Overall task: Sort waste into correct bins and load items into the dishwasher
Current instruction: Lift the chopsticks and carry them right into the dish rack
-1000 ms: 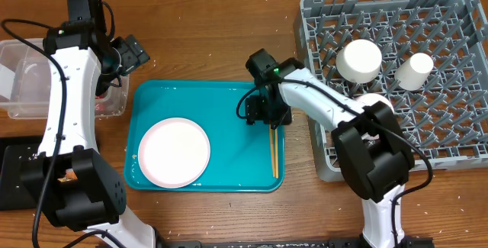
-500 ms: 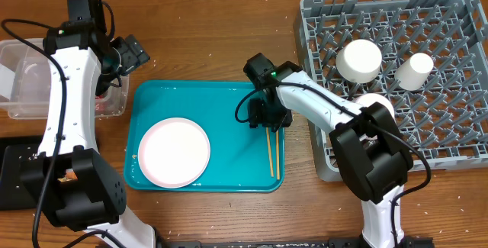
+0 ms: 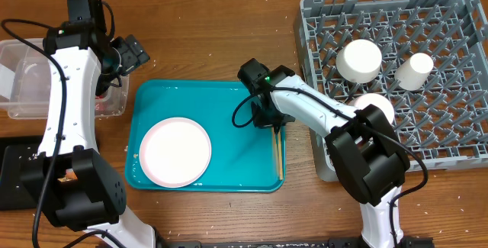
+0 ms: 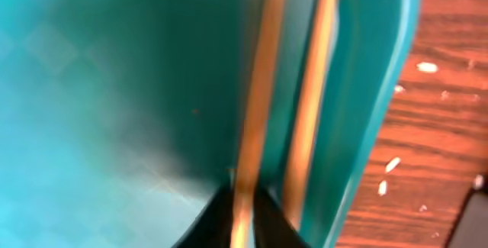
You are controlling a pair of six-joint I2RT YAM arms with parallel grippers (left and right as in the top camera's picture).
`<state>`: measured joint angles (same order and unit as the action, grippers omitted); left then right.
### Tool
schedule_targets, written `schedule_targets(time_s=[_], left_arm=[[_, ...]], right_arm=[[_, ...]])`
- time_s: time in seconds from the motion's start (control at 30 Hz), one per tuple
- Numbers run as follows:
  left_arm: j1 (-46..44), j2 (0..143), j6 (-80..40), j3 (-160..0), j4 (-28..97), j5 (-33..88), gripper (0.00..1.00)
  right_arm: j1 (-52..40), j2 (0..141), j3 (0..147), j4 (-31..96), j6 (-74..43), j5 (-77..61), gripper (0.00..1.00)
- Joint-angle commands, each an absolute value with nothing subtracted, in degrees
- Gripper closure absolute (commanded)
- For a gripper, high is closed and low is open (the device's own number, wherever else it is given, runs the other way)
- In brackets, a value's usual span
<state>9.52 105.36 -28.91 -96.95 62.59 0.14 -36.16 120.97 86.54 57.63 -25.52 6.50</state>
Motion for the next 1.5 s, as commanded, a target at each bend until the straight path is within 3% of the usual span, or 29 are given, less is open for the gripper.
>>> schedule_targets(time_s=[0.0,0.4,0.7,0.8,0.93,1.2,1.47], left_arm=[[9.7,105.5,-28.7,-98.0,62.6,-0.6,0.0],[9.7,105.5,-28.7,-98.0,62.6,-0.6,0.0],[9.7,105.5,-28.7,-98.0,62.6,-0.6,0.0],[9.7,105.5,-28.7,-98.0,62.6,-0.6,0.0],[9.7,105.5,-28.7,-98.0,62.6,-0.6,0.0],[9.7,105.5,-28.7,-98.0,62.6,-0.6,0.0],[9.7,105.5,-28.7,-98.0,62.6,-0.6,0.0]], right_arm=[[-37.2,121.6,86.1,58.1,-27.1,7.3,0.96],[-36.2,120.1,98.5,66.8,-27.2,0.8,0.96],[-28.6,115.2,109.4,72.6,-20.1,0.7,0.96],[-27.6,115.2,108.9,74.1,-18.6,-0.1,0.87],[-29.1,115.4,103.6,73.0,-18.7,-0.1,0.82],[-35.8,115.4,92.1,63.4,-19.7,0.1,0.44],[-36.9,116.3,89.6,61.0,-21.3,2.3,0.4]])
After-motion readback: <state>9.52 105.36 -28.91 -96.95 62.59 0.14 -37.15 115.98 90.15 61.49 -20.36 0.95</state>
